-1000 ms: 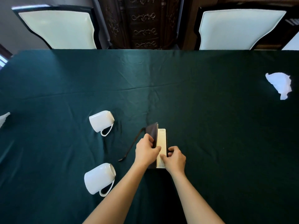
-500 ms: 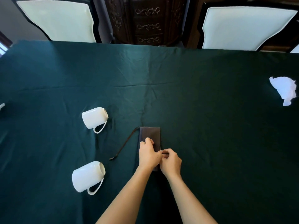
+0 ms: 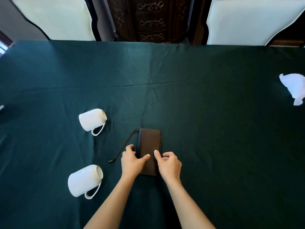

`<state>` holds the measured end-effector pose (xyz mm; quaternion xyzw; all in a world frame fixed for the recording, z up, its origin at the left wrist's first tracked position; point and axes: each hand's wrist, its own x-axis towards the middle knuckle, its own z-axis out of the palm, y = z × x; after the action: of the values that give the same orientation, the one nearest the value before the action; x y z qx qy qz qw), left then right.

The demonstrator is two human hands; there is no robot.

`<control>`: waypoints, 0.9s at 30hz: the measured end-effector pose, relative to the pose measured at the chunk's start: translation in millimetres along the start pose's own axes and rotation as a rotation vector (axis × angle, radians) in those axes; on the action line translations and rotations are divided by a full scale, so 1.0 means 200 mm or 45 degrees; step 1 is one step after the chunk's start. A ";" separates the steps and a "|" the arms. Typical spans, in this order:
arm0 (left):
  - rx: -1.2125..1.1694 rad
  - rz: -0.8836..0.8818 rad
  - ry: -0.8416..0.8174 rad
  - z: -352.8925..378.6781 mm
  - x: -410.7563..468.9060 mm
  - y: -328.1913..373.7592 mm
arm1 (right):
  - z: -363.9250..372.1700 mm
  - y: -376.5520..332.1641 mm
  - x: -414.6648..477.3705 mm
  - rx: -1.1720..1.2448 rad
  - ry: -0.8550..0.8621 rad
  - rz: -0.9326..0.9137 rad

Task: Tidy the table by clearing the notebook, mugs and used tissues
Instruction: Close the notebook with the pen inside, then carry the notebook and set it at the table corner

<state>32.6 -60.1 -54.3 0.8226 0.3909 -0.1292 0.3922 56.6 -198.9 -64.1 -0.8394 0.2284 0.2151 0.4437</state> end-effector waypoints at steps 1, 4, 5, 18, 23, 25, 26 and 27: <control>0.014 0.003 -0.016 0.01 0.01 0.01 | 0.00 0.00 0.00 0.003 -0.004 -0.003; -0.063 -0.043 -0.090 0.01 0.03 0.05 | -0.02 -0.02 0.01 0.021 -0.005 0.052; -0.141 -0.058 -0.127 0.00 0.04 0.05 | -0.02 -0.02 0.01 0.029 -0.020 0.091; -0.855 0.085 -0.456 -0.18 -0.16 0.12 | -0.18 -0.12 -0.16 1.016 -0.552 0.083; -0.796 0.299 -0.580 -0.37 -0.25 0.18 | -0.23 -0.24 -0.41 1.155 -0.404 -0.092; -0.809 0.414 -0.576 -0.49 -0.24 0.22 | -0.23 -0.29 -0.53 1.252 -0.311 -0.146; -0.824 0.480 -0.538 -0.56 -0.24 0.24 | -0.24 -0.32 -0.60 1.288 -0.257 -0.172; -0.821 0.556 -0.484 -0.64 -0.23 0.27 | -0.24 -0.34 -0.68 1.314 -0.202 -0.198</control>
<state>31.2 -9.8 84.2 0.6829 0.1490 -0.0636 0.7123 -6.7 -178.5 80.9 -0.5074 0.2075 0.1040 0.8299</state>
